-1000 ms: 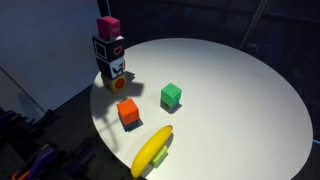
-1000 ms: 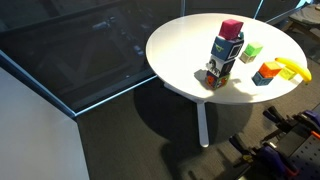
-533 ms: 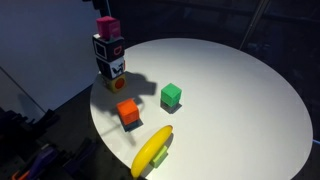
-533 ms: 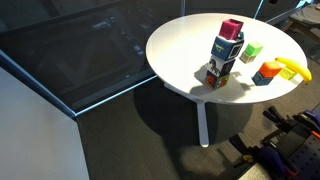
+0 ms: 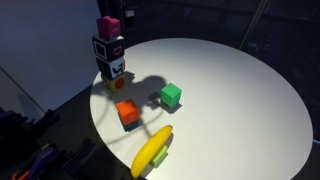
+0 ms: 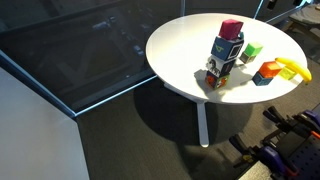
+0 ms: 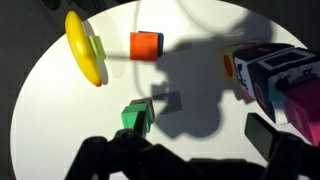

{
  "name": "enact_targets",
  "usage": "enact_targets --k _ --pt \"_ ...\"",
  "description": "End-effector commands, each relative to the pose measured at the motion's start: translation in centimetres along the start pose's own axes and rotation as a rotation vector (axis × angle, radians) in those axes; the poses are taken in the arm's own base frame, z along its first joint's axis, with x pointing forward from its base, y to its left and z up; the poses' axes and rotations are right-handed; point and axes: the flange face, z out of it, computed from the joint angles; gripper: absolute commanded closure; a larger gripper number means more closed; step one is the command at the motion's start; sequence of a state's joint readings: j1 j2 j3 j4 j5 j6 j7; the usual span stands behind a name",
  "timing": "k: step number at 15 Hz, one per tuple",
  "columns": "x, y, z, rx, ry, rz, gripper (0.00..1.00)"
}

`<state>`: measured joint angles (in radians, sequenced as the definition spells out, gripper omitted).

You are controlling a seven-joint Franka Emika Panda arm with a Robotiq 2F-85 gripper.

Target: Put the green block on the table

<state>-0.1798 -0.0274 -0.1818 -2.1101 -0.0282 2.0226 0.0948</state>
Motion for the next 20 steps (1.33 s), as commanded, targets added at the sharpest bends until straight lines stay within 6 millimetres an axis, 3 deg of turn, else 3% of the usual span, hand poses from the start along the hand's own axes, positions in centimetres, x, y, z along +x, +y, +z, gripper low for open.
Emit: enact_targets --k 1,15,20 --pt "2.1 1.5 0.5 0.016 0.048 -0.032 0.0" --pt "5.8 6.7 5.3 -0.006 0.042 -0.192 0.0" --pt "5.5 6.8 6.1 -0.005 0.028 -0.179 0.0"
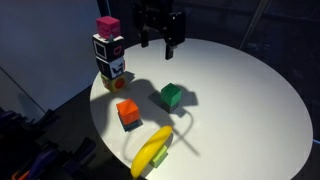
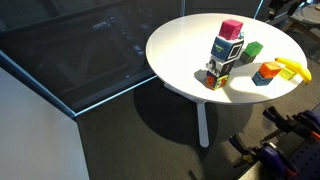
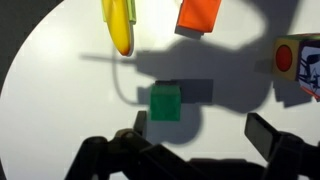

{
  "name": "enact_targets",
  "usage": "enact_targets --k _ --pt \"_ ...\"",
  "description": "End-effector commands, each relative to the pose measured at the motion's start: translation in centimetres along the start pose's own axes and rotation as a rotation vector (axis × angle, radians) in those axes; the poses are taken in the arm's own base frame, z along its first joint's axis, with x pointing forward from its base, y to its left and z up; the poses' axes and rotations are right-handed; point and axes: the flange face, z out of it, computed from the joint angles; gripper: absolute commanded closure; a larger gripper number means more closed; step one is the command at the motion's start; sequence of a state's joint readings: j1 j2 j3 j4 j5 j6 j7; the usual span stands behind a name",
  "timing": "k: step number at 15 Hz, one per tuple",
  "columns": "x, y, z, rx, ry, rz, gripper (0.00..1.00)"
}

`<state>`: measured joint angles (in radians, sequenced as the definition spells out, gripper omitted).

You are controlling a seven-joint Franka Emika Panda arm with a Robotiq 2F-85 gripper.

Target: Put the green block on the table

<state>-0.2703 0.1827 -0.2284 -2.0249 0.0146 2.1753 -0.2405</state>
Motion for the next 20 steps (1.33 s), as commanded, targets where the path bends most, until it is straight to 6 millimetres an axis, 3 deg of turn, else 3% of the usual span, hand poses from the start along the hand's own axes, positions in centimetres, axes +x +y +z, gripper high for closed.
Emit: enact_targets --k 1,9,20 --pt "0.1 0.1 0.0 -0.001 -0.001 0.0 0.0" --pt "0.2 0.1 -0.1 -0.002 0.001 -0.001 0.0" --pt "2.9 3.2 2.1 0.074 0.037 0.103 0.0"
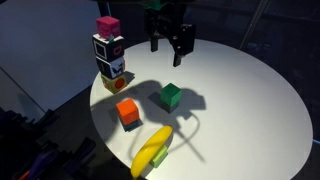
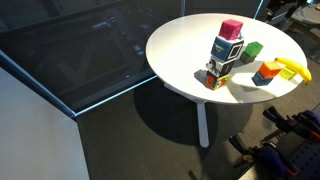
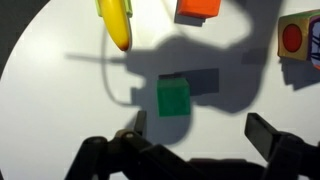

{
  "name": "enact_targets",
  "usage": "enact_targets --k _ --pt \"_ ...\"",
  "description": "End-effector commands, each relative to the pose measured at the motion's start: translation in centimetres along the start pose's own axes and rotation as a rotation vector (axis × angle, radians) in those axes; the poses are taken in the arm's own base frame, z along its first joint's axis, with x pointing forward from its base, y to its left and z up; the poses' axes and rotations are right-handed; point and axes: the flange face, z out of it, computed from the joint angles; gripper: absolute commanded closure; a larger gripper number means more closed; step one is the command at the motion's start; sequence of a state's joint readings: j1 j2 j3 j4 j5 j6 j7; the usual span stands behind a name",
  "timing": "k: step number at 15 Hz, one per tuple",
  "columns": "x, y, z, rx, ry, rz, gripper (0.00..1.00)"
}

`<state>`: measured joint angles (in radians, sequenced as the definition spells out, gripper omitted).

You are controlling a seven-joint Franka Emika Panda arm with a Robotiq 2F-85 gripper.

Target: Put the green block on the table

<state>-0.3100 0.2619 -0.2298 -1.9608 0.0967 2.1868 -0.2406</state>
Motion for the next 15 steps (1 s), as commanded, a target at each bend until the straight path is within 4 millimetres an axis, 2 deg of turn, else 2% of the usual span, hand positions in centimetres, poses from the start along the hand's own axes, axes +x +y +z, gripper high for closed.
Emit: enact_targets --k 1,8,15 --pt "1.7 1.0 0.9 0.031 0.03 0.017 0.0" --pt "3.3 2.2 4.9 0.007 0.027 -0.006 0.0" --pt "3.3 2.2 9.0 -0.013 0.029 -0.094 0.0"
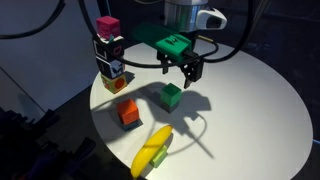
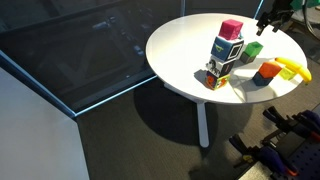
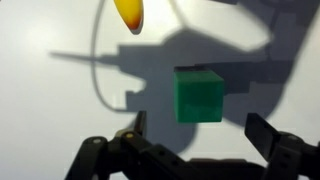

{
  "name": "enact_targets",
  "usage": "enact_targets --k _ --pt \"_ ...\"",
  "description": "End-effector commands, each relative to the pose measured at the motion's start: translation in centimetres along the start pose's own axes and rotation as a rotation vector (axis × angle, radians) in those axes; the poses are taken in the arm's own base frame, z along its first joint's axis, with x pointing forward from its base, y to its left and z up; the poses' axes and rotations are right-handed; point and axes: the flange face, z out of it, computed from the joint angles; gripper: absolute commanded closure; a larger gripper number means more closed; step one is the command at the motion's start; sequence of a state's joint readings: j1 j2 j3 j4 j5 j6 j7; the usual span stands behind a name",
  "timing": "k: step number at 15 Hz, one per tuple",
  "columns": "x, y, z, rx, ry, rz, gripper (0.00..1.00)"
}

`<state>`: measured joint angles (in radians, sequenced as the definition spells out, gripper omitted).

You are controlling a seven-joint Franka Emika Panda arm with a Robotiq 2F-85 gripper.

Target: Put the green block on the table

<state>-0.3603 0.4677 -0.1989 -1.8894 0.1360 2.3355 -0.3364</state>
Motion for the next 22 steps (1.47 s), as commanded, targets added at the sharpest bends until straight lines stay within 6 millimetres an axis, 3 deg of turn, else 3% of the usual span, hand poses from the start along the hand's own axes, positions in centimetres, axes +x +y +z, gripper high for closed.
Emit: enact_targets --k 1,11,22 --pt "0.2 0.2 1.4 -0.001 0.013 -0.049 0.0" --pt "1.0 -1.9 2.9 -0.005 0.042 -0.12 0.0" --pt "1.0 -2.2 4.1 -0.012 0.031 -0.103 0.0"
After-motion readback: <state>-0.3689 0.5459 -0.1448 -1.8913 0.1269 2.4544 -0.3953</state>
